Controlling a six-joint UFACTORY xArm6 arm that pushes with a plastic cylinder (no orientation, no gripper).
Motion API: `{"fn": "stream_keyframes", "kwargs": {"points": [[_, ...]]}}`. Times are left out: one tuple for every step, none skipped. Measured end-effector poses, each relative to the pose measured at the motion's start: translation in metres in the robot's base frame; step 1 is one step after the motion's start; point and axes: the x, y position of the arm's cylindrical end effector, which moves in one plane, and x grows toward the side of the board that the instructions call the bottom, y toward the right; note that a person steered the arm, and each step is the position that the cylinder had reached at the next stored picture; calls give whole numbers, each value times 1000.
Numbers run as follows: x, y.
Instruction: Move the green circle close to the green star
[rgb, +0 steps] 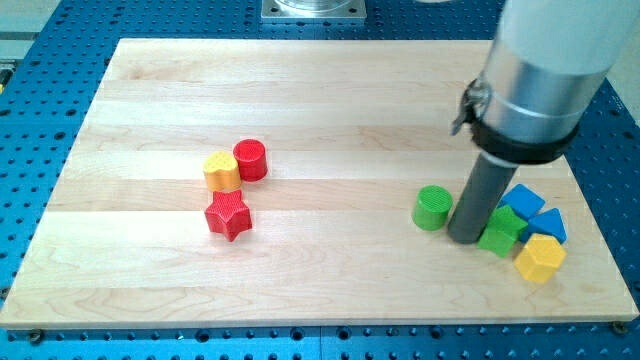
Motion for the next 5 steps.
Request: {"fn": "stream_keyframes", "kwargs": {"points": [[-2, -45], [8, -121], [-1, -159], [-45, -142], [-45, -135]]}}
